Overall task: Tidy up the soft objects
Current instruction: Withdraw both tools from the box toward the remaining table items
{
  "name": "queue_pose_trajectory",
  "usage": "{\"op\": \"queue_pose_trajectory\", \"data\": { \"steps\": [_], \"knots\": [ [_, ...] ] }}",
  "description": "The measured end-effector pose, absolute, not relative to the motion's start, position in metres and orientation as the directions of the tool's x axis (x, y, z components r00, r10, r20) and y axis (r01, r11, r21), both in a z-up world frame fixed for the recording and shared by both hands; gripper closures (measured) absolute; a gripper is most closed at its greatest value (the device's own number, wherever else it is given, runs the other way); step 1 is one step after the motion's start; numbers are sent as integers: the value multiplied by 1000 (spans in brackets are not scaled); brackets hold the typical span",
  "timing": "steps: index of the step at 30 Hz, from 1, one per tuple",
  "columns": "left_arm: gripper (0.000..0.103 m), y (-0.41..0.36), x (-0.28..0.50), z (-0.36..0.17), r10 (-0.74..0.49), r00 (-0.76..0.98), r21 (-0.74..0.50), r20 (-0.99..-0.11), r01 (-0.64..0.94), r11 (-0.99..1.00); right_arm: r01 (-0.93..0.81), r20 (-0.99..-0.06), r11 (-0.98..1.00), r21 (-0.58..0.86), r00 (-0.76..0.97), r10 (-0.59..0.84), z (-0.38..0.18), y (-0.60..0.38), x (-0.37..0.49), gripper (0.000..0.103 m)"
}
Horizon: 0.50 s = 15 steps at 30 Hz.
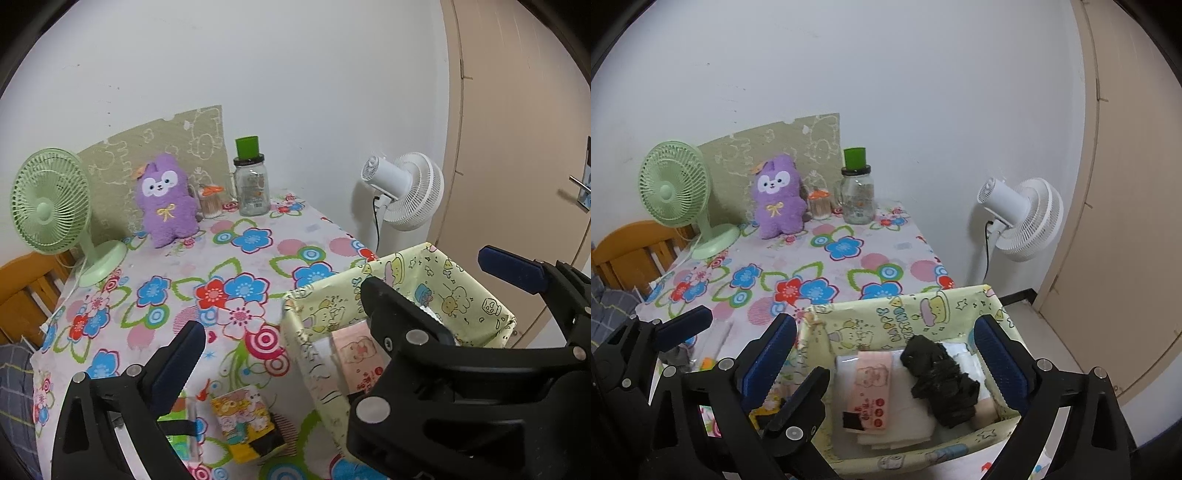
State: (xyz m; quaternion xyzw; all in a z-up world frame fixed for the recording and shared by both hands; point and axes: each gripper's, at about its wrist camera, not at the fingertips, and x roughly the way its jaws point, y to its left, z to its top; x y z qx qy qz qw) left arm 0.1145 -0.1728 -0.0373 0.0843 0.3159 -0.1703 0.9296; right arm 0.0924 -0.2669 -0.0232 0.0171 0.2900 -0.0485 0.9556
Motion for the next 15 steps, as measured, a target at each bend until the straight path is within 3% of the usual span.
{"op": "queue_pose_trajectory", "data": {
  "steps": [15],
  "knots": [
    [0, -137, 94, -26, -242, 776, 48, -583, 330, 943, 74, -532, 997, -22, 843, -74, -12, -232, 76, 3]
  ]
}}
